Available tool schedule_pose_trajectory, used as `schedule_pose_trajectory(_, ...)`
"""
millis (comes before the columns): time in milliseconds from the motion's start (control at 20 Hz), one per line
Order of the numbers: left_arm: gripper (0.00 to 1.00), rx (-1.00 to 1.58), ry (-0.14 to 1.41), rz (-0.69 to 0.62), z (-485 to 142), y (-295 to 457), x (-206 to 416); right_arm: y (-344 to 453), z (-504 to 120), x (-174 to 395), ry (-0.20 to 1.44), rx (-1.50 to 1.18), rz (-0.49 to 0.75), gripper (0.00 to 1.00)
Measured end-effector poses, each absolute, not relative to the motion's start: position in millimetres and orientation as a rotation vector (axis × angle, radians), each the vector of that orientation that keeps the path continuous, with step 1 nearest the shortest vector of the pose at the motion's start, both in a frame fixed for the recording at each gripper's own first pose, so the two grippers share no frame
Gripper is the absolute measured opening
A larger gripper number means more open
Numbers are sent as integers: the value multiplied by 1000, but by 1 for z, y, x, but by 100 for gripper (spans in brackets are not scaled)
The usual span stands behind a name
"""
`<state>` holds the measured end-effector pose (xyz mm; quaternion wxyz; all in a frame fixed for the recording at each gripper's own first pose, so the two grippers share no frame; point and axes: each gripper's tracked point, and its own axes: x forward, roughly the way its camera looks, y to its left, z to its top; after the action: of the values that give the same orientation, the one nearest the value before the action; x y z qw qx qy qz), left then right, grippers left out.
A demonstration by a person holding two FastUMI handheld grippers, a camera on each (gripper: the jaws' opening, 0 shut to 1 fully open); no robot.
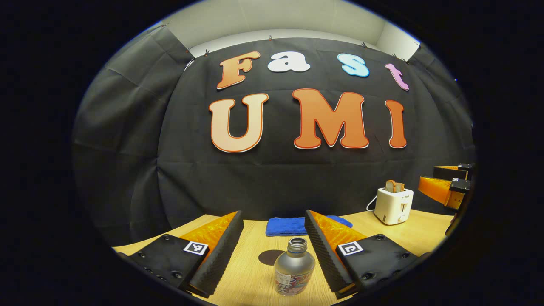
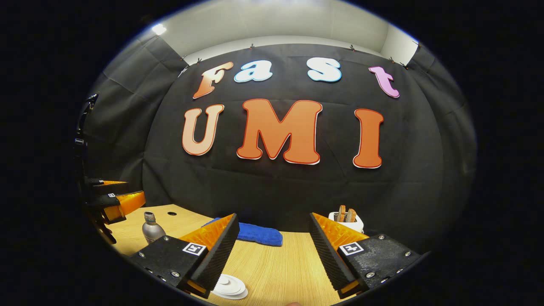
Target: Open the teacup lid with one hand, grasp the water bottle and pour water into the teacup with the other hand; after pouring, place the water bottle on the coaster and then close the teacup lid.
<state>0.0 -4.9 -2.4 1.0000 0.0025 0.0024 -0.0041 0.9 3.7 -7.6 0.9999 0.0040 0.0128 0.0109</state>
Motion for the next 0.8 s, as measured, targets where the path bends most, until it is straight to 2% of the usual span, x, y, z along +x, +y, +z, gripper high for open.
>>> schedule_pose_trajectory(300, 96, 15, 19, -28, -10, -12, -3, 13, -20, 2, 53, 7, 51, 98)
schedule_pose_trajectory(350, 94, 21, 27, -31, -15, -13, -2, 16, -26, 1, 66, 8, 59, 98)
schedule_pose_trajectory(500, 96, 31, 58, -41, -28, -17, -4, 29, -47, 2, 116, 18, 99, 98)
schedule_pose_trajectory(800, 94, 53, 125, -33, -58, -13, -5, 49, -99, -2, 239, 37, 160, 96)
